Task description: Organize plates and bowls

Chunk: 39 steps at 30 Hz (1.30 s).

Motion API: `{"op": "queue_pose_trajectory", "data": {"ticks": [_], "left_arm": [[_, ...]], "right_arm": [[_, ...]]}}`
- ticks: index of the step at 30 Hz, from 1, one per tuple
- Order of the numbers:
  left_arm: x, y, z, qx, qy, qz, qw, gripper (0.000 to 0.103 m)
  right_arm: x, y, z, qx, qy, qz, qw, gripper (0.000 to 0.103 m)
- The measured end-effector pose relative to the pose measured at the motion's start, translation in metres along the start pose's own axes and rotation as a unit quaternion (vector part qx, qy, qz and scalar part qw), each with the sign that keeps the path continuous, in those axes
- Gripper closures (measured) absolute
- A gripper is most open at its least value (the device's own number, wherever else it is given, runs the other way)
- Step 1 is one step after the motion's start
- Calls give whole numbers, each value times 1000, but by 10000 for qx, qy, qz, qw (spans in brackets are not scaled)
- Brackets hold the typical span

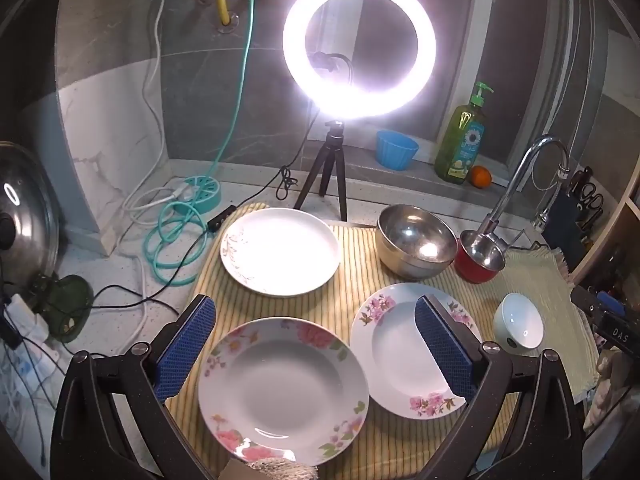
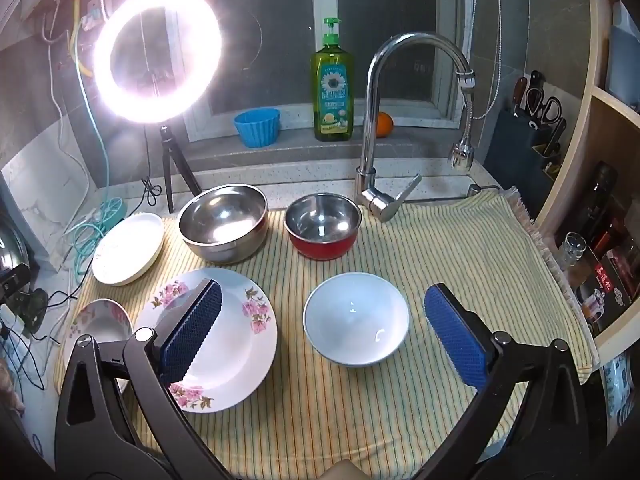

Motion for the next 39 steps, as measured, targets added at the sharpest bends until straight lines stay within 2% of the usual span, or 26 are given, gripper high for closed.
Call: {"op": "queue_pose_trajectory", "data": {"ticks": [15,39], "left_arm": [[4,7,-5,30,43,115,9999,3],[7,3,-4,-1,-19,111,9999,3]], "right_arm": [[-6,1,-11,88,166,-7,9998,0],[-1,-3,-11,90,129,-69,9999,0]]}}
Point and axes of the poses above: each gripper's, at about its wrist camera, not at the fingertips, and x roughly the way its jaws point, y to its right, z to its underside, the point moved 8 cm from there along x, roughly the way its jaws point, and after that the axes turned 2 degrees about -x, right-handed, at the moved point
